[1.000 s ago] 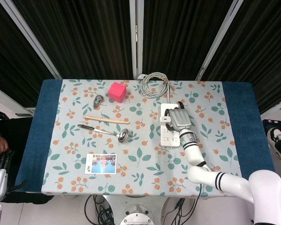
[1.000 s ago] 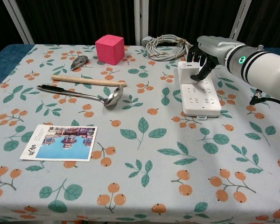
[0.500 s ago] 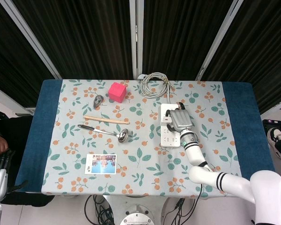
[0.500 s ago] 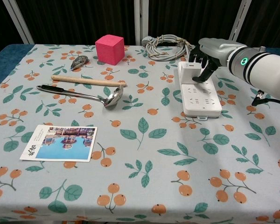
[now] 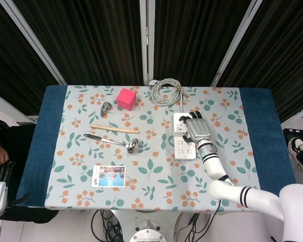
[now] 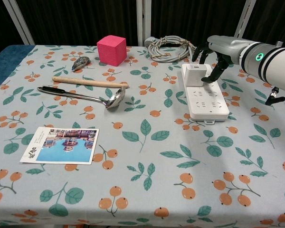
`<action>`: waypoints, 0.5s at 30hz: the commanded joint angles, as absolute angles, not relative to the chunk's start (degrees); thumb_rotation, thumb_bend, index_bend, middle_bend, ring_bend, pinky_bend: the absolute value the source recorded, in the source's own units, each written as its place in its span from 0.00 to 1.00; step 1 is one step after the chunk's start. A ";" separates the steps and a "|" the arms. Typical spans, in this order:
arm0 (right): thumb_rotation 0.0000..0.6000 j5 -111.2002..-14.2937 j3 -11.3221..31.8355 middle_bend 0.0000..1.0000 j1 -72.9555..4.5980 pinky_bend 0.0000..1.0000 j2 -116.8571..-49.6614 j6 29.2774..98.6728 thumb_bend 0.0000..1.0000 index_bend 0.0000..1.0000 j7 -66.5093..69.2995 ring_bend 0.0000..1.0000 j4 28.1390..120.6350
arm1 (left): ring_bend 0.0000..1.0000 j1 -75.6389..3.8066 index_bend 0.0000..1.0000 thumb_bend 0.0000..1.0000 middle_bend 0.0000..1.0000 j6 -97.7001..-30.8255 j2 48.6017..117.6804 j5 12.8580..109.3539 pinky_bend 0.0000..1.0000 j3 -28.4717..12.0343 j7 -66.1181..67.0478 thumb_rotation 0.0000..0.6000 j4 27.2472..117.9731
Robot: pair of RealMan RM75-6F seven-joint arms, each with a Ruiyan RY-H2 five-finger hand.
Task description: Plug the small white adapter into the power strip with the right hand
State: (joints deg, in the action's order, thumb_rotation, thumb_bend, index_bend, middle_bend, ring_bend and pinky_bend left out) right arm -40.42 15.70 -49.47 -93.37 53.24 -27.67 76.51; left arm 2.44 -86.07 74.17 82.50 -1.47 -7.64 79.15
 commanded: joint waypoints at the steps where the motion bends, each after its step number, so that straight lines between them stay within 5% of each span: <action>1: 1.00 -41.23 15.42 0.29 -48.76 0.00 -91.75 53.66 0.21 0.25 -27.17 0.08 78.81 | 0.00 2.45 0.06 0.00 0.00 -86.15 74.07 82.56 0.00 -1.45 -7.49 1.00 79.31; 7: 1.00 -45.09 16.22 0.31 -46.00 0.00 -85.92 55.12 0.23 0.25 -22.36 0.10 87.93 | 0.00 2.56 0.06 0.00 0.00 -86.27 73.83 82.51 0.00 -1.44 -7.23 1.00 79.64; 11: 1.00 -49.68 18.47 0.41 -43.03 0.01 -83.73 56.12 0.30 0.37 -12.64 0.19 91.81 | 0.00 2.53 0.06 0.00 0.00 -86.32 73.73 82.54 0.00 -1.46 -6.93 1.00 79.89; 15: 1.00 -54.71 21.29 0.55 -40.57 0.27 -85.50 56.02 0.44 0.57 1.92 0.36 90.82 | 0.00 2.34 0.06 0.00 0.00 -86.32 73.63 82.75 0.00 -1.49 -6.36 1.00 80.37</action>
State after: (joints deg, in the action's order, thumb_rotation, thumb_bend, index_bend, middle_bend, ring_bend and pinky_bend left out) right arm -49.46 18.39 -43.62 -85.46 55.73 -10.01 89.90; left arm 2.37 -86.32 73.65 82.72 -1.49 -6.41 80.32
